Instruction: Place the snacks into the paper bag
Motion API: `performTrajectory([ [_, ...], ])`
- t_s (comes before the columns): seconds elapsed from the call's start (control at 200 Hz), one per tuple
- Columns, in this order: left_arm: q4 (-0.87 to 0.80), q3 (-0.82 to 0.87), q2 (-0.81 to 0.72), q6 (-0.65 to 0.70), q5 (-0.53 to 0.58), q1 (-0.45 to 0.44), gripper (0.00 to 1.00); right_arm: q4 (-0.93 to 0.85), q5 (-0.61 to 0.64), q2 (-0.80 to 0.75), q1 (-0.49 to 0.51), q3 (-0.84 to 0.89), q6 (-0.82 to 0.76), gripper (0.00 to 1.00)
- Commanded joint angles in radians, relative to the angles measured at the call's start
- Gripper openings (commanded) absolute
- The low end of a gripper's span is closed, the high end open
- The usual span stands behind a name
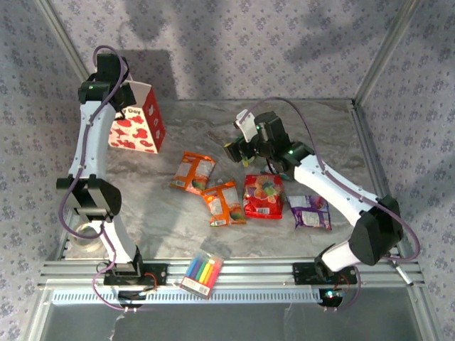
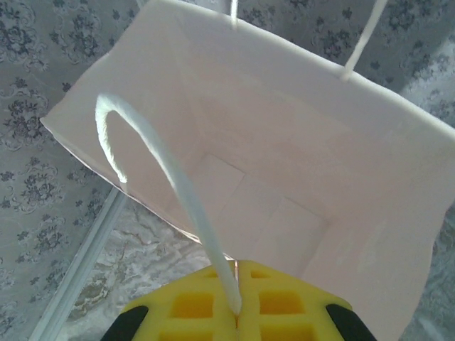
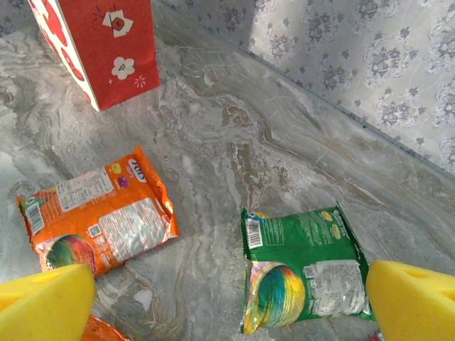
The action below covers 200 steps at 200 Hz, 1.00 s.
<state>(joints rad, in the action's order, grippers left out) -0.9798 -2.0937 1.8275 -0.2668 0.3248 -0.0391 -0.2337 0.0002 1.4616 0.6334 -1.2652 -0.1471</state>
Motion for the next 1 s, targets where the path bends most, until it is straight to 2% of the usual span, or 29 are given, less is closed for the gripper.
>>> performTrajectory([
  [0.0,-0.073,-0.027,-0.048,0.061,-0.052,0.005,0.03,-0.008,0.014,-0.042,-0.002,0.016,-0.003,1.00],
  [0.195,-0.083,-0.003,-0.096,0.114,-0.140,0.006,0.01,-0.007,0.024,-0.066,-0.004,0.036,0.000,1.00],
  [0.505,-0.105,0.062,-0.159,0.150,-0.221,0.006,0.00,-0.007,0.040,-0.105,-0.004,0.064,0.001,1.00],
  [0.76,-0.047,0.270,-0.281,0.154,-0.237,0.006,0.01,-0.012,0.041,-0.115,-0.004,0.064,0.004,1.00],
  [0.994,-0.055,0.314,-0.329,0.137,-0.236,0.007,0.06,-0.011,0.033,-0.116,-0.001,0.064,0.013,1.00],
])
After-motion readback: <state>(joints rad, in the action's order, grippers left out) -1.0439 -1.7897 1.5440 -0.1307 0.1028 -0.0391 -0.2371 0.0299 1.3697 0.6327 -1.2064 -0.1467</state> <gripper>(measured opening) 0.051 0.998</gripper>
